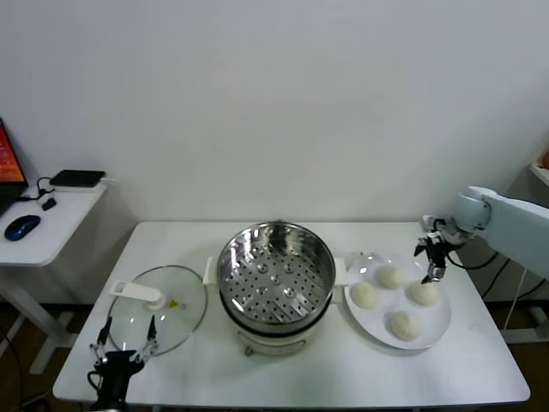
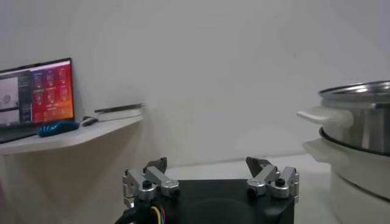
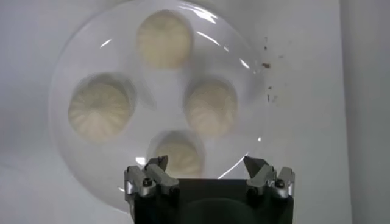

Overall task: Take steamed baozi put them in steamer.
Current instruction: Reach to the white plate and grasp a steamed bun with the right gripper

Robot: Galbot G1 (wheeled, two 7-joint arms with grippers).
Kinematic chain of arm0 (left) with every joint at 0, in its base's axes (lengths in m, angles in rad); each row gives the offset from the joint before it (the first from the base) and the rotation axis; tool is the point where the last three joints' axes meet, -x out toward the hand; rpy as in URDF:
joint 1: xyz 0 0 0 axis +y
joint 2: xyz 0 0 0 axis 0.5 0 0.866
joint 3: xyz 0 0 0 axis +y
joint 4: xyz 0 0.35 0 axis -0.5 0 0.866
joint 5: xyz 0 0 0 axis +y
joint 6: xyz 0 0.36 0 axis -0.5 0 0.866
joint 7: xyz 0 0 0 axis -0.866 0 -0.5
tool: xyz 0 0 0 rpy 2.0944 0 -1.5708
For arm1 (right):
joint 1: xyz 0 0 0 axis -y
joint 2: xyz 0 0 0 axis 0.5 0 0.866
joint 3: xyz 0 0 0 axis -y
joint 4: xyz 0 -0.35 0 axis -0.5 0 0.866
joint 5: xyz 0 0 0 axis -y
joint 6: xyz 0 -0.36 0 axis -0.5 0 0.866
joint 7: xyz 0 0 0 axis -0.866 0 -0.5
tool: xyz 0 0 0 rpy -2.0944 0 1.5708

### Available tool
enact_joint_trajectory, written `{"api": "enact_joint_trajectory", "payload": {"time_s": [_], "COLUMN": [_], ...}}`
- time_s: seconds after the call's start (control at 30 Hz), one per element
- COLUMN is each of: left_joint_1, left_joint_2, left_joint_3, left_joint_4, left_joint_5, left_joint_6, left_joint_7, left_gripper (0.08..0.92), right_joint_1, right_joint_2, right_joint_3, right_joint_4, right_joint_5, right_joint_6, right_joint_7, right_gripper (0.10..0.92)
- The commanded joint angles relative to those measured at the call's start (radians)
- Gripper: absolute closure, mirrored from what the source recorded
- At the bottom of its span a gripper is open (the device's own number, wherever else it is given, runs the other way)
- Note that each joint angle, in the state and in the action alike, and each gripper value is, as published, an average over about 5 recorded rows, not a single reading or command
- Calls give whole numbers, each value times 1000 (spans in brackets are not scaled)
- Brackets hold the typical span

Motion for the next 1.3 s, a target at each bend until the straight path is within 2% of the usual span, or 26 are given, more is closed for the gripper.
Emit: {"api": "enact_joint_trajectory", "payload": {"time_s": [0.03,1.03,1.3], "left_joint_1": [0,-7,-9], "left_joint_2": [-44,-33,-35], "left_joint_3": [-3,-1,0], "left_joint_4": [13,33,36], "left_joint_5": [13,27,26], "left_joint_6": [-7,-17,-16], "left_joint_7": [2,0,-3], "left_gripper": [177,177,177], "right_joint_1": [-105,-152,-147], "right_joint_2": [90,174,180], "right_joint_3": [74,134,137], "right_joint_4": [-128,-219,-221], "right_joint_5": [-14,-92,-93], "right_joint_6": [35,67,76], "right_joint_7": [-31,-1,-4], "right_gripper": [203,210,338]}}
